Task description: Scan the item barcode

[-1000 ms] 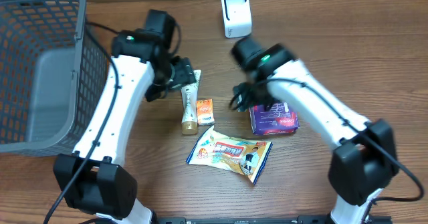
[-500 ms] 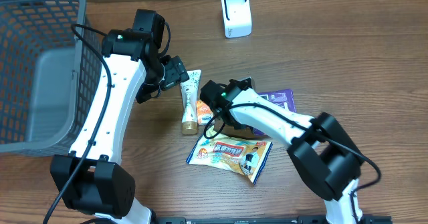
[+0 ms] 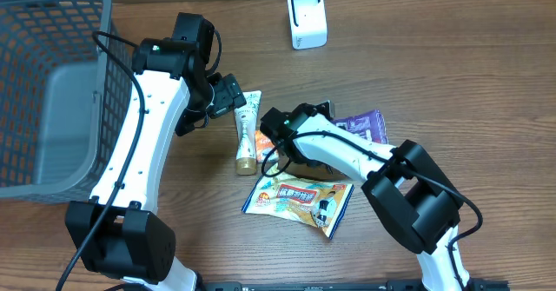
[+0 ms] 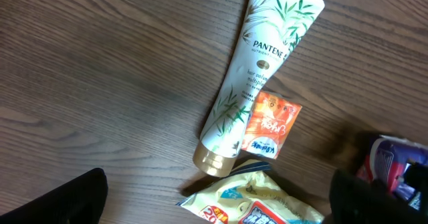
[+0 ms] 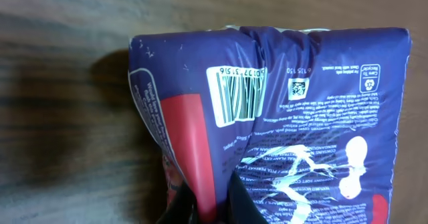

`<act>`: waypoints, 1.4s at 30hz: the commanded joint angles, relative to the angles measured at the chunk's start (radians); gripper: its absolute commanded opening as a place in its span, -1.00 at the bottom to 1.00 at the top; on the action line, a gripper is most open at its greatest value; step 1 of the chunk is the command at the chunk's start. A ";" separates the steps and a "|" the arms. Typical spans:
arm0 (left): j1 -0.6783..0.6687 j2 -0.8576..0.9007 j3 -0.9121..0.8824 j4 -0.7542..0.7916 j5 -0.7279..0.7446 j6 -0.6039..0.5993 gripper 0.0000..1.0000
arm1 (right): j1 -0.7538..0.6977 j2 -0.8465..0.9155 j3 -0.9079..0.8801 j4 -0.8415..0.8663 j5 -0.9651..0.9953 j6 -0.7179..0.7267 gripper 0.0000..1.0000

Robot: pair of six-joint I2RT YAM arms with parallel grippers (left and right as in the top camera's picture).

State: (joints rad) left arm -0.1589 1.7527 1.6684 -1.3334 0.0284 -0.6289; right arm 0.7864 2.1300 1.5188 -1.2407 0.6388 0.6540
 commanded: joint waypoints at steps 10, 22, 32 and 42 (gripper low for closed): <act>0.002 0.006 -0.006 -0.008 -0.013 0.015 0.96 | -0.270 -0.117 0.336 -0.099 -0.864 -0.382 -0.93; 0.001 0.006 -0.006 -0.008 -0.013 0.020 0.96 | -0.565 -0.124 0.051 0.118 -1.862 -0.629 -0.93; 0.001 0.006 -0.006 -0.013 -0.013 0.020 0.96 | -0.684 -0.126 -0.208 0.352 -1.455 -0.365 -0.27; 0.002 0.006 -0.006 -0.015 -0.013 0.023 0.96 | -0.743 -0.165 0.052 0.031 -0.984 -0.503 0.27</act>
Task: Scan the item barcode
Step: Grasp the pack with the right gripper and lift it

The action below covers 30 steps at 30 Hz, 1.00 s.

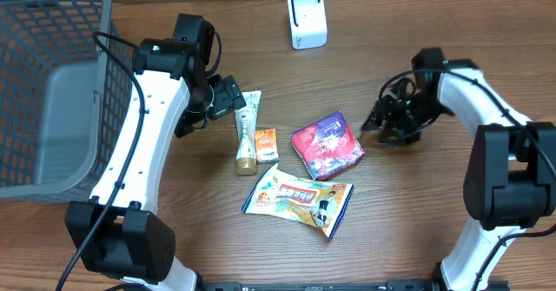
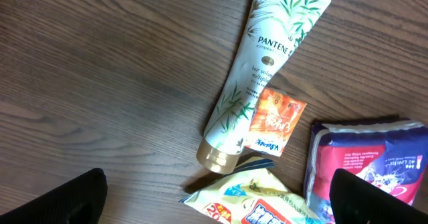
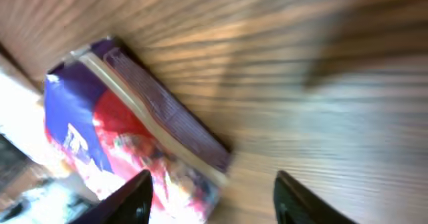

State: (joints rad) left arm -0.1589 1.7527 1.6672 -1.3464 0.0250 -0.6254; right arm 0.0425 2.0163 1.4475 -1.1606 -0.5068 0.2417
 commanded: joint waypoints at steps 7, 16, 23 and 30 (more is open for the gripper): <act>0.002 0.007 -0.005 -0.001 -0.009 0.019 0.97 | 0.044 -0.053 0.182 -0.131 0.087 -0.209 0.40; 0.002 0.007 -0.005 0.009 -0.010 0.019 0.97 | 0.167 -0.048 0.013 0.057 0.035 -0.317 0.22; 0.002 0.007 -0.005 0.008 -0.010 0.019 0.96 | 0.229 -0.011 -0.056 0.165 0.061 -0.320 0.15; 0.001 0.007 -0.005 0.008 -0.010 0.019 0.95 | 0.235 0.000 -0.056 0.216 0.061 -0.201 -0.93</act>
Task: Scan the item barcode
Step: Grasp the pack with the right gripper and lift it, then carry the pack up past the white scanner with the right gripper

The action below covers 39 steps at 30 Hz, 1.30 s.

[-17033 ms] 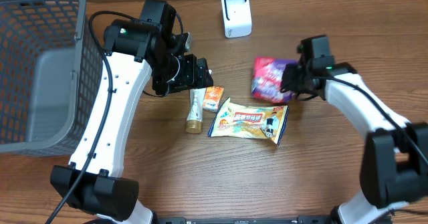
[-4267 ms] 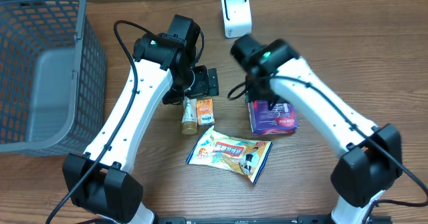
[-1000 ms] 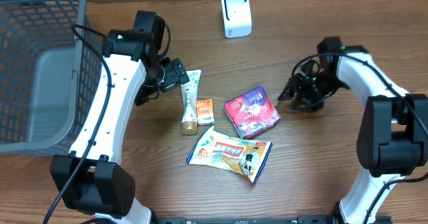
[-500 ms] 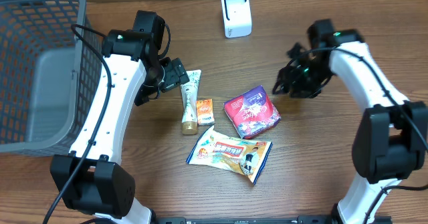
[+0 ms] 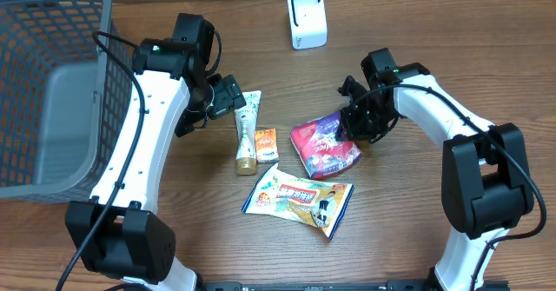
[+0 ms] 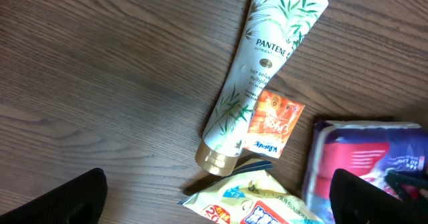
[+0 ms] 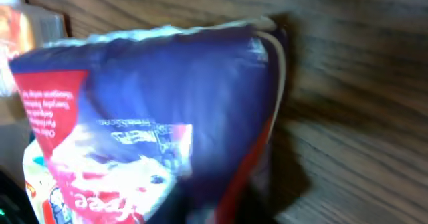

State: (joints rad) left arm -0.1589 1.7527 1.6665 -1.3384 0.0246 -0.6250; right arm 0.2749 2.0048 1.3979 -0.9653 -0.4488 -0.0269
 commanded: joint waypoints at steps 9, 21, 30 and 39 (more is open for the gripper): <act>0.002 0.007 -0.004 0.016 -0.009 0.019 0.99 | -0.007 0.011 0.050 0.185 -0.030 0.364 -0.93; 0.002 0.007 -0.004 0.040 -0.009 0.019 1.00 | -0.075 0.012 0.315 0.605 0.008 0.698 -0.93; 0.002 0.007 -0.004 0.040 -0.009 0.019 0.99 | -0.059 0.138 0.315 1.001 0.097 0.939 -0.93; 0.002 0.007 -0.004 0.040 -0.009 0.019 0.99 | -0.051 0.199 0.315 1.031 0.137 0.908 -0.93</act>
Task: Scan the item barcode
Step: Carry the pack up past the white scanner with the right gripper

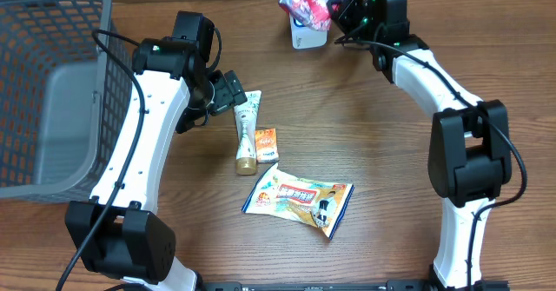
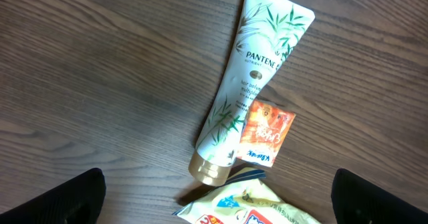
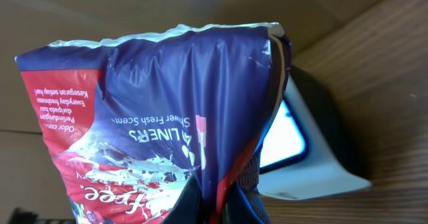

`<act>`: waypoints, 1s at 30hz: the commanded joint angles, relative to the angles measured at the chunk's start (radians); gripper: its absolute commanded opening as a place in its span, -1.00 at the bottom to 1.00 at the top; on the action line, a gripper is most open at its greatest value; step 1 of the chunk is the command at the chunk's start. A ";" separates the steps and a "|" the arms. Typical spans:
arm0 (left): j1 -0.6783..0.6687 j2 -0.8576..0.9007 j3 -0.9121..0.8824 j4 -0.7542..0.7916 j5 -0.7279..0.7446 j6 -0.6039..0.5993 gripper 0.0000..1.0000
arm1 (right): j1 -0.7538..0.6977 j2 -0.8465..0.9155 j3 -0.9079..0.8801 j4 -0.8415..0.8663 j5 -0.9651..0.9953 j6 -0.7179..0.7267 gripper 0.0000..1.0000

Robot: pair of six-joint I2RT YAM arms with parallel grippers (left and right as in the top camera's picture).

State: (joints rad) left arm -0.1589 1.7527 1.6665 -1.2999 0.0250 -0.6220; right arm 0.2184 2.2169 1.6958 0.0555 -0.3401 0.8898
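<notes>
My right gripper (image 1: pixel 340 11) is shut on the purple and red liner pack, held in the air at the back of the table over the white scanner (image 1: pixel 306 36). In the right wrist view the purple pack (image 3: pixel 160 110) fills the frame, pinched between my fingers (image 3: pixel 194 200), with the white scanner (image 3: pixel 307 157) and its lit window just behind it. My left gripper (image 2: pixel 217 204) hangs open above the table, over the Pantene tube (image 2: pixel 251 83); only its dark fingertips (image 2: pixel 60 197) show at the lower corners.
A grey basket (image 1: pixel 52 82) stands at the far left. Near the middle lie the Pantene tube (image 1: pixel 248 130), a small orange sachet (image 1: pixel 267 143) and a yellow snack bag (image 1: pixel 300 197).
My right gripper has lifted the purple pack off the table beside the snack bag and now holds it up at the scanner at the back. The left arm has barely shifted.
My right gripper first held the pack low over the middle items, its barcode in the wrist view. Then the pack lay on the table with the gripper open off to the right. Later the gripper was back on the pack, and now it holds it at the scanner.
</notes>
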 commanded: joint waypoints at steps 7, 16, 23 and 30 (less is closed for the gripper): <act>0.002 0.007 -0.004 0.002 -0.010 0.016 0.99 | 0.001 -0.014 0.020 -0.009 0.025 -0.010 -0.93; 0.002 0.007 -0.004 0.002 -0.010 0.016 0.99 | -0.005 -0.032 0.128 -0.172 0.033 -0.167 -0.93; 0.002 0.007 -0.004 0.001 -0.010 0.016 1.00 | -0.105 -0.101 0.304 -0.370 0.063 -0.183 -0.93; 0.002 0.007 -0.004 0.002 -0.010 0.016 1.00 | -0.378 -0.114 0.390 -0.695 0.064 -0.149 -0.92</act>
State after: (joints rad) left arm -0.1589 1.7527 1.6665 -1.2999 0.0246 -0.6220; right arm -0.0284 2.1490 2.0567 -0.5591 -0.2977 0.7246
